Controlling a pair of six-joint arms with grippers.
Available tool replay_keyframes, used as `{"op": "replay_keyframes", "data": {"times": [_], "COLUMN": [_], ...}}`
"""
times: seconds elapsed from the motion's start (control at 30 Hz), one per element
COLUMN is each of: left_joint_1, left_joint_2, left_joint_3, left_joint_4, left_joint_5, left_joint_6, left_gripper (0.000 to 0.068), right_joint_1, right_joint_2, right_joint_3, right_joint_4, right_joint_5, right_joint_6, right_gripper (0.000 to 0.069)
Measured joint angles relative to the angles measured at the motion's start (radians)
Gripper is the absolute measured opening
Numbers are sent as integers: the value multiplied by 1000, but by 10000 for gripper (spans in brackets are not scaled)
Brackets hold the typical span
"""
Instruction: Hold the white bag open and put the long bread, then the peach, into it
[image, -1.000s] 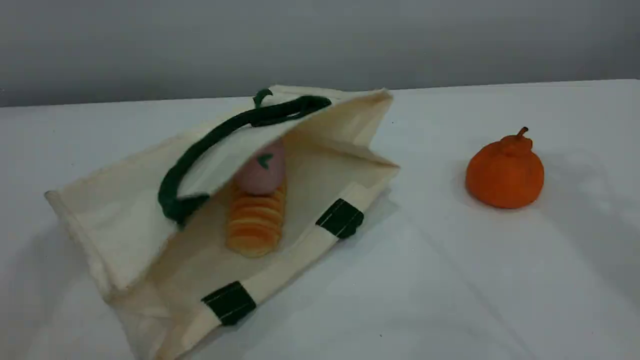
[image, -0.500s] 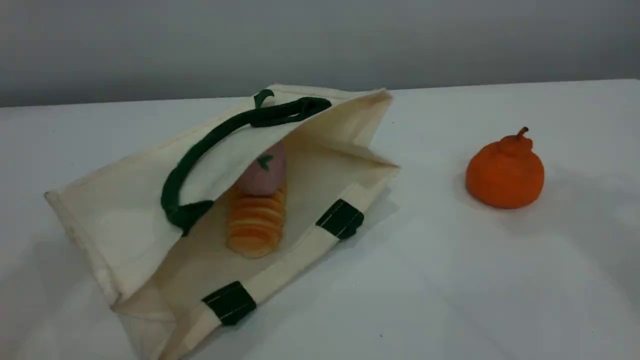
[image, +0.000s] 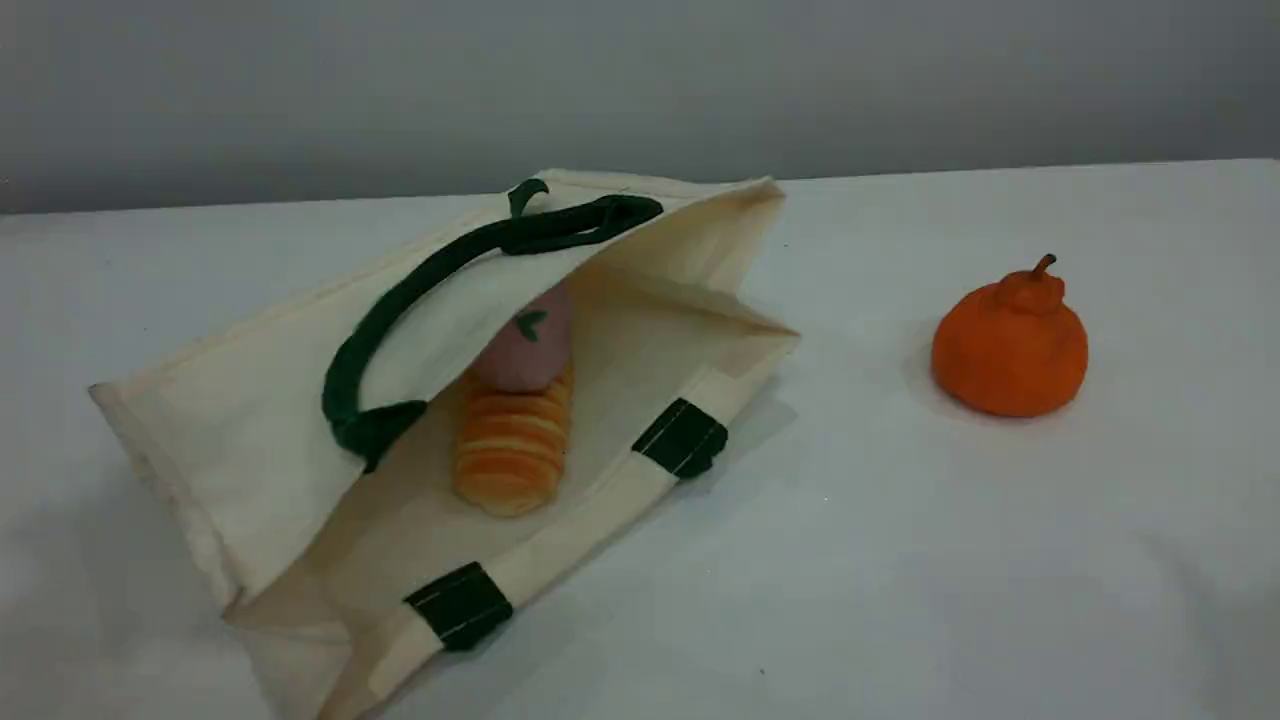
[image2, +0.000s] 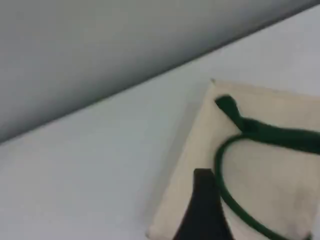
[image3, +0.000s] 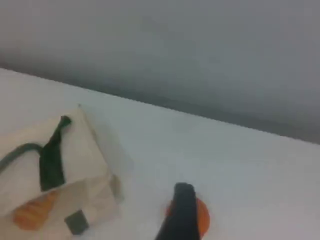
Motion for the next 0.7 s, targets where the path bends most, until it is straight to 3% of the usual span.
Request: {"op": "replay_keyframes", "data": {"times": [0.2,0.33,0.57,0.7], "left_joint_1": [0,0,0,0], "left_joint_2": [-154,-269,-505,-645], "left_joint_3": [193,317,489,581], "left_joint_4": [-9,-9,-17,-33], "left_joint_5": [-1,-1,-1,-1], "left_joint_6": [-11,-18,-35,-98], "left_gripper": [502,502,502,502], "right_joint_1": [1,1,1,1], "right_joint_2": [-146,-239,-452,-572], "right_joint_3": [0,20,167,291], "right_joint_4": [5,5,8,61], "right_joint_5": [121,115,119,118], "right_joint_6": [41,57,57,57], "right_gripper": [592,592,592,592]}}
